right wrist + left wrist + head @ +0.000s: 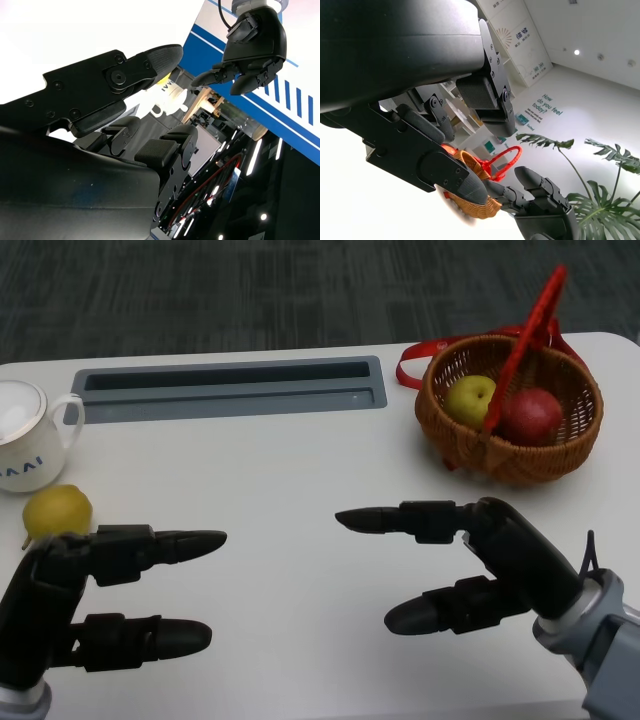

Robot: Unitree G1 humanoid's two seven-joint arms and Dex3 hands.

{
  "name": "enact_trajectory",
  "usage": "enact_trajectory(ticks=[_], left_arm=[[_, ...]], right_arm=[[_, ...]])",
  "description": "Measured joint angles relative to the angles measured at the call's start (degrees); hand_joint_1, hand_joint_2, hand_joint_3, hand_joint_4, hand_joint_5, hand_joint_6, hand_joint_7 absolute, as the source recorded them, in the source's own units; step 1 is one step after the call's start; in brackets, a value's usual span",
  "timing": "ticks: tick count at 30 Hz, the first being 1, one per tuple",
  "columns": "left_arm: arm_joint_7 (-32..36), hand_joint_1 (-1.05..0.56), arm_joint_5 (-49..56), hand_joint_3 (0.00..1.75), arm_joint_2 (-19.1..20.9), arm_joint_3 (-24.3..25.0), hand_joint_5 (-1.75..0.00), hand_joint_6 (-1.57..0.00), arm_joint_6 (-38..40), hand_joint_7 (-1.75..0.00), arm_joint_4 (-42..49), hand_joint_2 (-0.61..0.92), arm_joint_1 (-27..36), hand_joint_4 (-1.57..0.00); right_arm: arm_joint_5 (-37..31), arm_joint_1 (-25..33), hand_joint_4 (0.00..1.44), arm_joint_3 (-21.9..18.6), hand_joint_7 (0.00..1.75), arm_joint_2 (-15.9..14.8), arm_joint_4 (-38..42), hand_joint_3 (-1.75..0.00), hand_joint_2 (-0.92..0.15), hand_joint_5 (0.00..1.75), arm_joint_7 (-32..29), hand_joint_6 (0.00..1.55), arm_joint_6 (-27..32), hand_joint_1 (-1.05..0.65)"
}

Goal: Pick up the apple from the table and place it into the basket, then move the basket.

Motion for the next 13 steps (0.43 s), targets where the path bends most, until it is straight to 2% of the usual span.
enact_trajectory(ticks=[13], left_arm=[[-0.06, -0.58, -0.03, 0.0, -0.16, -0.23, -0.01, -0.93, 0.0, 0.0, 0.04, 0.72, -0.37, -1.03]], right_arm=[[-0.1, 0.5, 0.79, 0.1, 0.0, -0.29, -1.25, 0.0, -0.81, 0.0, -0.02, 0.72, 0.05, -0.45]])
